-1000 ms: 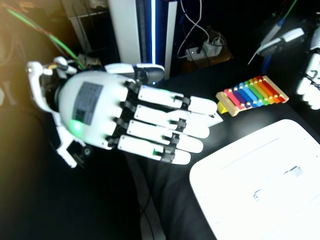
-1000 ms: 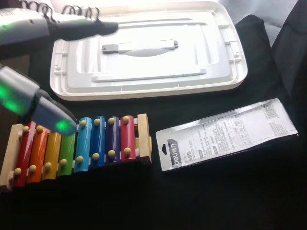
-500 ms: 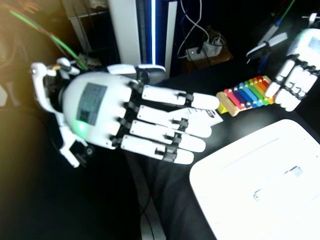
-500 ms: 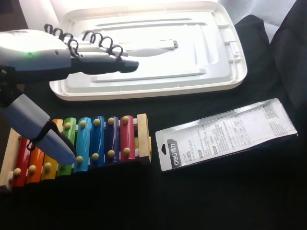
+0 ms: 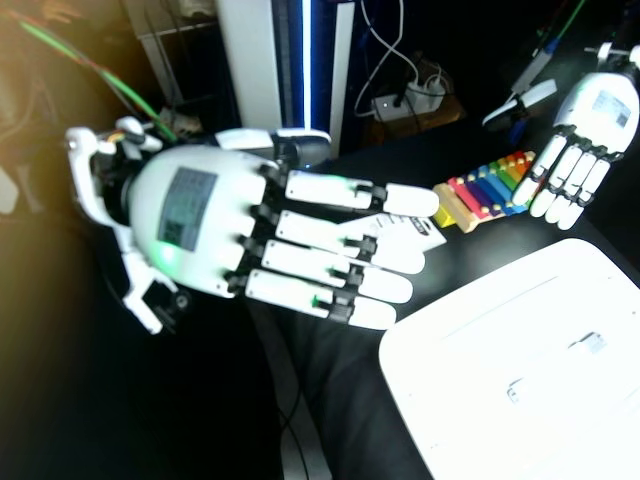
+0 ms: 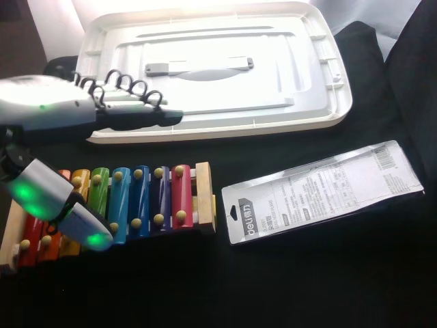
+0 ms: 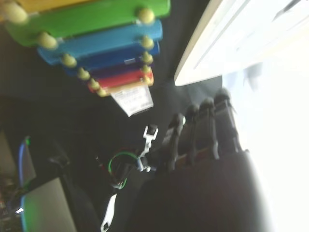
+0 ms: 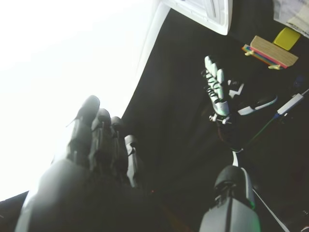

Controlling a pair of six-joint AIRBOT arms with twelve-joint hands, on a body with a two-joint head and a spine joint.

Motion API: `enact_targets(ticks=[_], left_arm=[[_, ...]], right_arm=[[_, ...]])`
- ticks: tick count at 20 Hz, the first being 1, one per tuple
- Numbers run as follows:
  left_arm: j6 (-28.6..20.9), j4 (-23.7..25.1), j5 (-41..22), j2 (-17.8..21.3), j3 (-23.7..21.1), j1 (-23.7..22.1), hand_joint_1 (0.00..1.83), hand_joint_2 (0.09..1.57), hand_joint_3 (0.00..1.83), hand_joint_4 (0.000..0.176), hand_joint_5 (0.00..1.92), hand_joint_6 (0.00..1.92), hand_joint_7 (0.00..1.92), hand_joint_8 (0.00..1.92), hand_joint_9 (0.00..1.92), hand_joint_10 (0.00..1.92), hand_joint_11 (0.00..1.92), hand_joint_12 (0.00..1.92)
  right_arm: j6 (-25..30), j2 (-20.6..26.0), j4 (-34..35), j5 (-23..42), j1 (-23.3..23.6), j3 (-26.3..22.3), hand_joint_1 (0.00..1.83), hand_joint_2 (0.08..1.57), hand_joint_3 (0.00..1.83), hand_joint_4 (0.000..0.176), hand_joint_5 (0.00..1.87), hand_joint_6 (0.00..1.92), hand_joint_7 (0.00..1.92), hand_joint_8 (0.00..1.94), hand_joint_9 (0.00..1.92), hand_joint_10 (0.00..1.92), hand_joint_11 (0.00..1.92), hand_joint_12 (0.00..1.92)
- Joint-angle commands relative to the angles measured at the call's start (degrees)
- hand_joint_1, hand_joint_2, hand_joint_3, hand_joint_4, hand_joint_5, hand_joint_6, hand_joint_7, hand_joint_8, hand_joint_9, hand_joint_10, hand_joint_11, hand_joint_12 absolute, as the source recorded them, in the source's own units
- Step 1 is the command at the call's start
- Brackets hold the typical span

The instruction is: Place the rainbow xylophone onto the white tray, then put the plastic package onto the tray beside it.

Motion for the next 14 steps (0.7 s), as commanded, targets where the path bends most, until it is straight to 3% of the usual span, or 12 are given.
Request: enact_targets(ticks=[1, 2, 3, 4, 5, 6, 7, 9, 11, 12, 13, 14], left_arm=[[1.76, -4.94, -3.42, -0.08, -0.34, 0.38, 0.46, 0.65, 0.00, 0.068, 0.00, 0.00, 0.00, 0.00, 0.00, 0.00, 0.00, 0.00], [6.54, -11.27, -4.53, -0.01, -0.75, 2.65, 0.39, 0.70, 0.01, 0.067, 0.00, 0.00, 0.00, 0.00, 0.00, 0.00, 0.00, 0.00], [9.97, -16.23, -5.64, 0.17, -1.23, 4.57, 0.39, 0.72, 0.01, 0.079, 0.00, 0.00, 0.00, 0.00, 0.00, 0.00, 0.00, 0.00], [14.30, -20.96, -7.09, 0.52, -1.96, 6.48, 0.41, 0.74, 0.02, 0.066, 0.00, 0.00, 0.00, 0.00, 0.00, 0.00, 0.00, 0.00], [17.84, -25.65, -8.86, 1.00, -2.80, 8.37, 0.42, 0.75, 0.02, 0.102, 0.00, 0.00, 0.00, 0.00, 0.00, 0.00, 0.00, 0.00], [18.29, -26.53, -9.21, 1.09, -2.97, 8.77, 0.46, 0.73, 0.01, 0.085, 0.00, 0.00, 0.00, 0.00, 0.00, 0.00, 0.00, 0.00], [20.39, -29.74, -10.92, 1.39, -3.60, 10.47, 0.45, 0.76, 0.02, 0.113, 0.00, 0.00, 0.00, 0.00, 0.00, 0.00, 0.00, 0.00], [24.20, -36.18, -14.58, 1.49, -4.42, 13.97, 0.47, 0.73, 0.00, 0.091, 0.00, 0.00, 0.00, 0.00, 0.00, 0.00, 0.00, 0.00], [25.55, -38.66, -16.23, 1.56, -4.95, 15.56, 0.44, 0.75, 0.01, 0.081, 0.00, 0.00, 0.00, 0.00, 0.00, 0.00, 0.00, 0.00], [26.22, -39.58, -16.87, 1.64, -5.24, 16.28, 0.44, 0.75, 0.00, 0.066, 0.00, 0.00, 0.00, 0.00, 0.00, 0.00, 0.00, 0.00], [26.75, -40.46, -17.48, 1.64, -5.47, 16.89, 0.42, 0.76, 0.01, 0.066, 0.00, 0.00, 0.00, 0.00, 0.00, 0.00, 0.00, 0.00], [27.11, -40.93, -17.79, 1.59, -5.61, 17.17, 0.46, 0.76, 0.01, 0.053, 0.00, 0.00, 0.00, 0.00, 0.00, 0.00, 0.00, 0.00]], right_arm=[[0.55, -0.14, 3.28, 6.01, 0.77, 0.27, 0.60, 0.78, 0.00, 0.109, 0.05, 0.00, 0.17, 0.00, 0.14, 0.00, 0.00, 0.49], [0.55, -0.25, 3.28, 6.01, 0.77, 0.27, 0.61, 0.77, 0.00, 0.110, 0.05, 0.00, 0.17, 0.00, 0.14, 0.00, 0.00, 0.44], [0.55, -0.31, 3.20, 6.01, 0.77, 0.27, 0.62, 0.76, 0.00, 0.126, 0.05, 0.00, 0.16, 0.00, 0.12, 0.00, 0.00, 0.36], [0.55, -0.36, 3.13, 6.01, 0.77, 0.27, 0.63, 0.76, 0.00, 0.125, 0.06, 0.00, 0.16, 0.00, 0.12, 0.00, 0.00, 0.34], [0.55, -0.42, 3.13, 6.01, 0.77, 0.26, 0.62, 0.76, 0.00, 0.122, 0.06, 0.00, 0.16, 0.00, 0.12, 0.00, 0.00, 0.38], [0.55, -0.43, 3.13, 6.01, 0.77, 0.25, 0.60, 0.76, 0.00, 0.117, 0.05, 0.00, 0.16, 0.00, 0.14, 0.00, 0.00, 0.45], [0.55, -0.45, 3.13, 6.01, 0.77, 0.23, 0.60, 0.75, 0.00, 0.122, 0.06, 0.00, 0.17, 0.00, 0.14, 0.00, 0.00, 0.46], [0.56, -0.51, 3.13, 6.01, 0.77, 0.22, 0.60, 0.74, 0.00, 0.124, 0.06, 0.00, 0.16, 0.00, 0.13, 0.00, 0.00, 0.42], [0.59, -0.52, 3.13, 6.01, 0.78, 0.21, 0.58, 0.74, 0.00, 0.121, 0.06, 0.00, 0.16, 0.00, 0.13, 0.00, 0.00, 0.46], [0.60, -0.56, 3.13, 6.01, 0.78, 0.21, 0.57, 0.75, 0.00, 0.126, 0.06, 0.00, 0.16, 0.00, 0.14, 0.00, 0.00, 0.48], [0.60, -0.64, 3.13, 6.01, 0.78, 0.21, 0.57, 0.74, 0.00, 0.135, 0.07, 0.00, 0.16, 0.00, 0.14, 0.00, 0.00, 0.49], [0.60, -0.67, 3.13, 6.01, 0.79, 0.21, 0.55, 0.75, 0.00, 0.124, 0.07, 0.00, 0.17, 0.00, 0.14, 0.00, 0.00, 0.55]])
